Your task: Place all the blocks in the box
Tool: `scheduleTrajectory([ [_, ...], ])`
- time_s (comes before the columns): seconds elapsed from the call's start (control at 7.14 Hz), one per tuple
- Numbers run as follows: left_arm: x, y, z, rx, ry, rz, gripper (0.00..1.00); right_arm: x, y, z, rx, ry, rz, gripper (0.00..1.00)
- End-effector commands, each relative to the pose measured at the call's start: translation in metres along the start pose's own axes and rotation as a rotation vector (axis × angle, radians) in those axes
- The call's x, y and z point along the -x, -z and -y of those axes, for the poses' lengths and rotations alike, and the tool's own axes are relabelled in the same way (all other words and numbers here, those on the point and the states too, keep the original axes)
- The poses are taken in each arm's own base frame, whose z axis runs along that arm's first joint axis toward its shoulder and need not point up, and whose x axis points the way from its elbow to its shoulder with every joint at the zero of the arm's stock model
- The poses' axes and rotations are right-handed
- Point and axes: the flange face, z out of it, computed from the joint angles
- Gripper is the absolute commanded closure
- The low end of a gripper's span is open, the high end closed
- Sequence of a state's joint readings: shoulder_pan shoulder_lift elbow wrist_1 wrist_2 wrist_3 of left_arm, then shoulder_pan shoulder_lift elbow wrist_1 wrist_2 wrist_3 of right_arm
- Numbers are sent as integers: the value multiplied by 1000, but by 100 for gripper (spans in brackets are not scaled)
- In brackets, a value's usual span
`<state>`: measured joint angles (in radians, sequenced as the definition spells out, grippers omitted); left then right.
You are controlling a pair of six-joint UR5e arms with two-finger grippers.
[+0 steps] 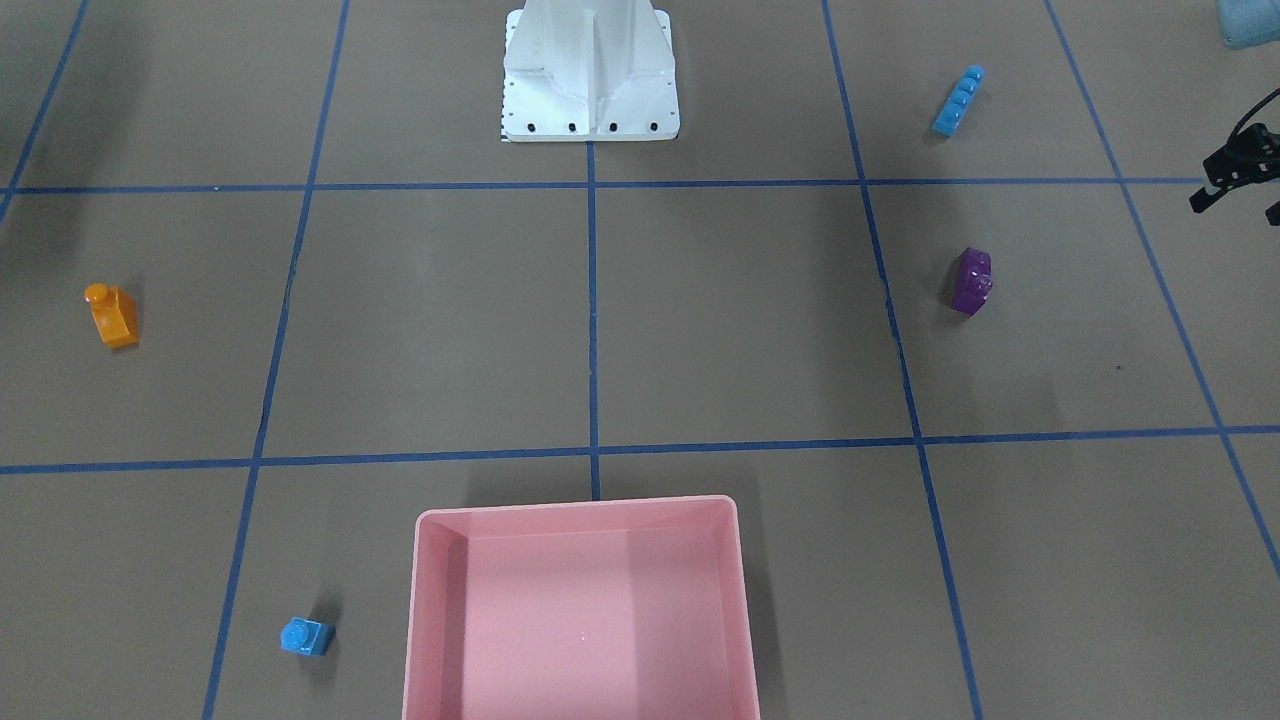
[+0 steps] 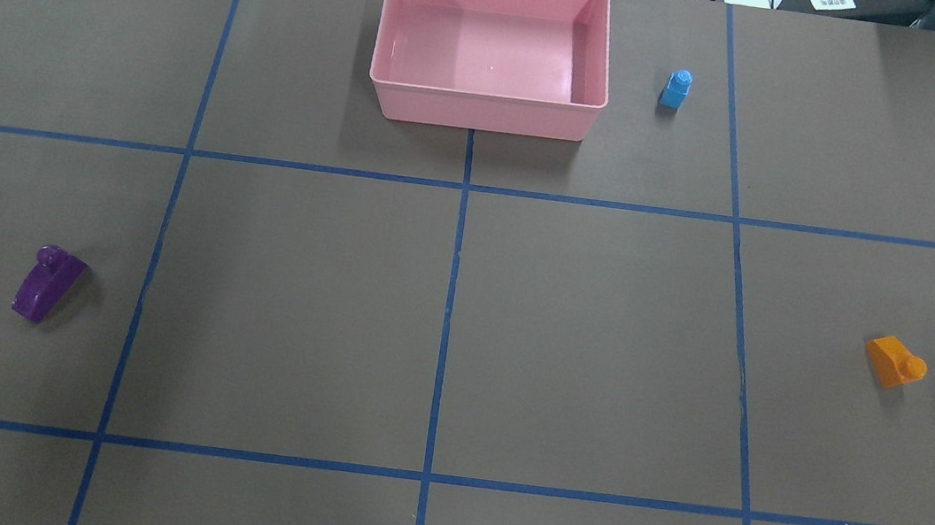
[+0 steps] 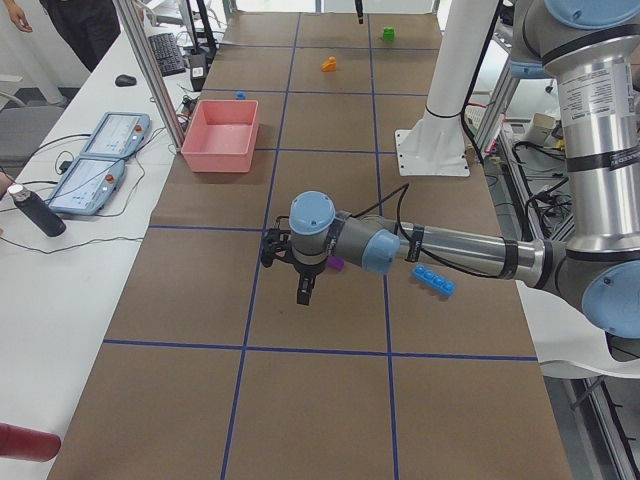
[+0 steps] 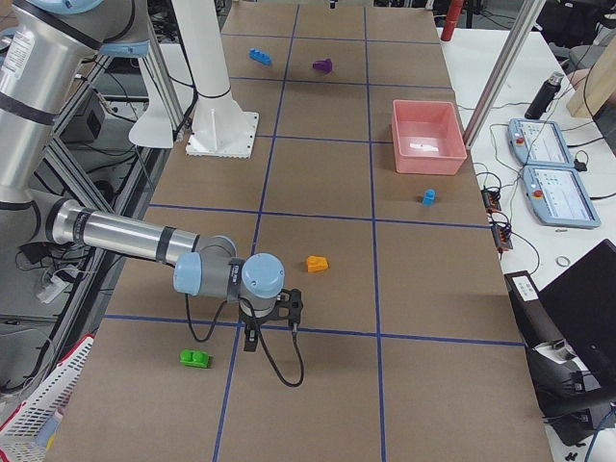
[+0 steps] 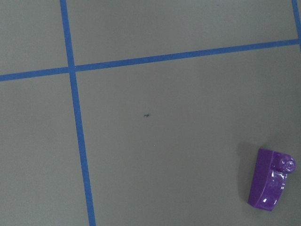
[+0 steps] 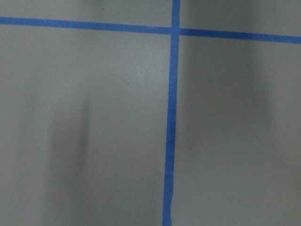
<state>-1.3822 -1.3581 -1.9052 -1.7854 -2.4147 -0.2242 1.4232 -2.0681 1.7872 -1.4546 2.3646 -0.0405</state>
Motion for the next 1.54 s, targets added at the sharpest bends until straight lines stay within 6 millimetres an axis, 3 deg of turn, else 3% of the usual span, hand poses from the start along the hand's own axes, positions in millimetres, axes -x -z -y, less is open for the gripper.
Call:
scheduleTrajectory([
  [0.0,-5,3,4,-9,-8,1,0,-33,-35,-35,69,-67,-1,1],
  [0.84,-16,12,4,-27,-26,0,0,-69,-81,-59,170,-129,6,4],
  [1.4,-25,22,1,-43,-43,-1,0,-64,-93,-59,213,-119,53,4],
])
